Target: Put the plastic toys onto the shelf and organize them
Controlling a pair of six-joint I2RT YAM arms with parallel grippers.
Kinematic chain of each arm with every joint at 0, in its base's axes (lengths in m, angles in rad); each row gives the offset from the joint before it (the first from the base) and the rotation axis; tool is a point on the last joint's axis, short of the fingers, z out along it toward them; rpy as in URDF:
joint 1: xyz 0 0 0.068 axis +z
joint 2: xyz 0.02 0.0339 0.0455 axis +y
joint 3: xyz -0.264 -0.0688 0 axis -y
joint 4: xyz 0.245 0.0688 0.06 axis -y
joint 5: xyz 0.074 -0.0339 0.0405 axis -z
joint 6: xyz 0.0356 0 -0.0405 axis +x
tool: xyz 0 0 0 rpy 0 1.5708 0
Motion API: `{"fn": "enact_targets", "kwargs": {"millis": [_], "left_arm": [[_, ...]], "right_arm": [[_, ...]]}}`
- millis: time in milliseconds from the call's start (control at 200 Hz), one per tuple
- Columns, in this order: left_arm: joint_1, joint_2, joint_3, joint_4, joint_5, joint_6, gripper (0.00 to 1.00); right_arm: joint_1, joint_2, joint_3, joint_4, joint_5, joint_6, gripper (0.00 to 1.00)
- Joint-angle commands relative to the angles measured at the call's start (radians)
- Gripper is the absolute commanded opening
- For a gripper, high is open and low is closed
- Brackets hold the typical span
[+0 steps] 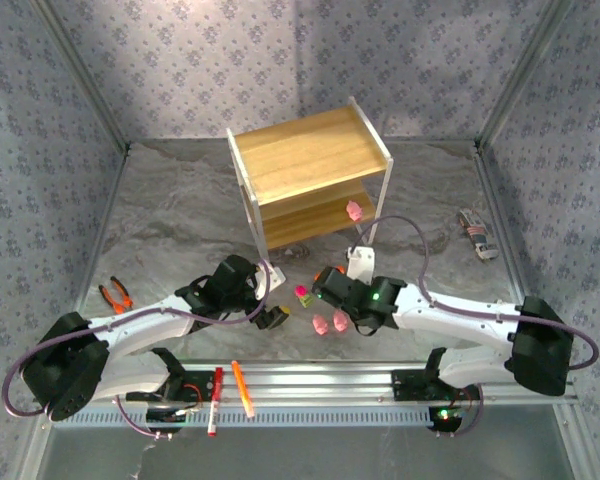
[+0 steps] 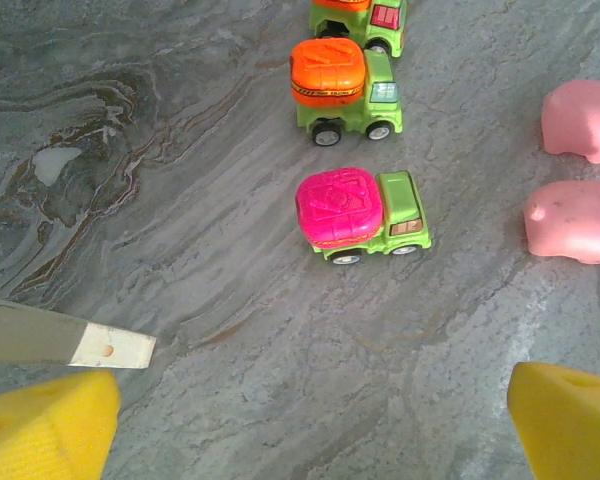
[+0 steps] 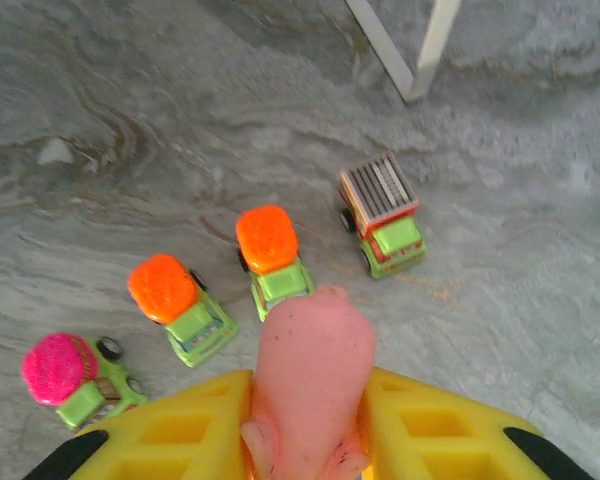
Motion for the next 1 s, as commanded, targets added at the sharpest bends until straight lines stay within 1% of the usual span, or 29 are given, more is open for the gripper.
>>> {"fn": "enact_targets", "kwargs": {"millis": [0,175,345,390,410,495,615,710,994], "left_arm": [[-0.003,0.009,0.018,0.016,-0.008,0.014,1.0],[-0.004,0.008,0.02,0.015,-0.005,0.015,1.0],[-0.003,0.008,0.019,0.016,-0.006,0.015,1.0],[-0.003,0.009,0.02,0.015,-0.006,0.015,1.0],[-0.004,0.008,0.02,0.015,-0.006,0.015,0.99],[-0.004,0.007,0.02,0.016,-0.006,0.015,1.0],[-0.003,0.009,0.02,0.018,-0.009,0.014,1.0],[-0.004,0.008,0.02,0.018,-0.011,0.015,1.0],[-0.003,0.016,0.024,0.016,-0.014,0.014,1.0]], "right_arm": [[-0.023,-0.019,0.076,-0.05,-0.012,-0.131,0.31],[-0.086,-0.017,0.164,-0.026,-0.091,-0.283,0.31],[-0.151,0.007,0.231,-0.014,-0.136,-0.383,0.31],[-0.168,0.016,0.248,-0.014,-0.143,-0.387,0.31],[-0.175,0.02,0.254,-0.012,-0.15,-0.424,0.31],[-0.206,0.034,0.269,0.007,-0.184,-0.464,0.31],[-0.25,0.063,0.279,0.016,-0.215,-0.507,0.31],[-0.281,0.068,0.278,0.068,-0.236,-0.53,0.31],[-0.328,0.087,0.307,0.091,-0.263,-0.566,0.31]]}}
